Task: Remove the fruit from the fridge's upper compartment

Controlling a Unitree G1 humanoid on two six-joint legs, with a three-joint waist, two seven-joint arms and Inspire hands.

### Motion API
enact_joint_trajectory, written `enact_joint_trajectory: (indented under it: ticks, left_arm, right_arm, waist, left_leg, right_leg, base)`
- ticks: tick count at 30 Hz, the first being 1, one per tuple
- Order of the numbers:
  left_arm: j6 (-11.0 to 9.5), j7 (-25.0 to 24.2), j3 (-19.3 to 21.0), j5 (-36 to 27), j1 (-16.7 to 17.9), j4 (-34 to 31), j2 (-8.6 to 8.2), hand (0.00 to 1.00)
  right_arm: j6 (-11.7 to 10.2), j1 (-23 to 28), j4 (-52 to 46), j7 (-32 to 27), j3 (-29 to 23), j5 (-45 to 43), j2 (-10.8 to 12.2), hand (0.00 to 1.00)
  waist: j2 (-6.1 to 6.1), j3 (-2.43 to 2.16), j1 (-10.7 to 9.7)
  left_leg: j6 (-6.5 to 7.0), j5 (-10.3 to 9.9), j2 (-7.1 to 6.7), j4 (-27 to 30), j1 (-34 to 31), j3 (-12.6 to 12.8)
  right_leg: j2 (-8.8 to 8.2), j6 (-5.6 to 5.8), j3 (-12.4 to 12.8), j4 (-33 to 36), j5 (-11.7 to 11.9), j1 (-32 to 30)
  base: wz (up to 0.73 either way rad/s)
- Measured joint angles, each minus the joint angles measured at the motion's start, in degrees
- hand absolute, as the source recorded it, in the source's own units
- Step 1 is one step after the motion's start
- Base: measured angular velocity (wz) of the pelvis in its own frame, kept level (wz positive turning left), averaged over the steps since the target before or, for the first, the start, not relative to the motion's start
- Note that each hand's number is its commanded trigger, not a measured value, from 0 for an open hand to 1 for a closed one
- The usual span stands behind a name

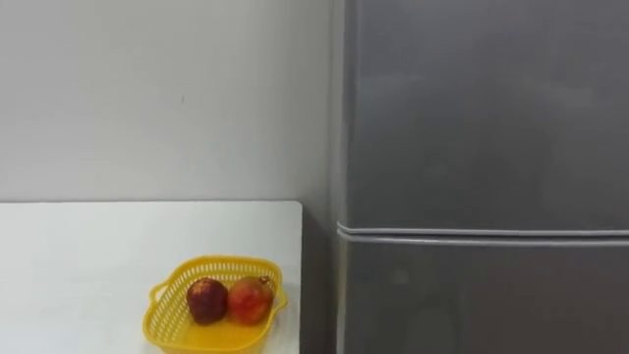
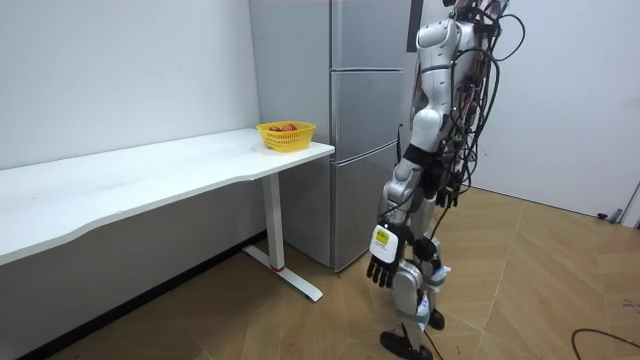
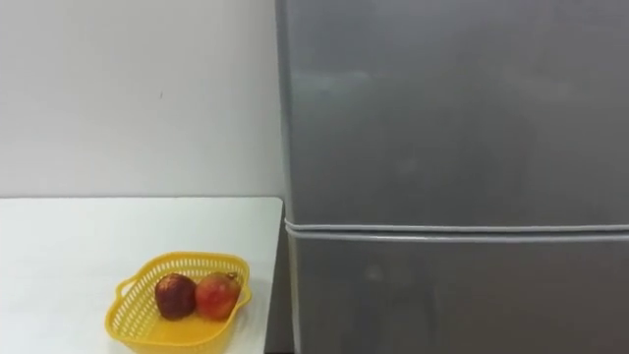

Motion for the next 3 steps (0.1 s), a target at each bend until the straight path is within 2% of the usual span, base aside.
enact_joint_trajectory:
  ticks: [3]
  left_arm:
    - [0.0,-0.5,0.0,0.0,0.0,0.2,0.0,0.0]
  right_arm:
    - [0.0,-0.2,-0.1,0.4,0.0,-0.1,0.2,0.0]
  waist:
    - [-0.01,0.01,0.1]
  left_leg:
    - [0.0,0.0,-0.01,0.0,0.3,0.0]
  right_leg:
    - [0.0,0.01,0.1,0.0,0.0,0.0]
  base:
    - [0.0]
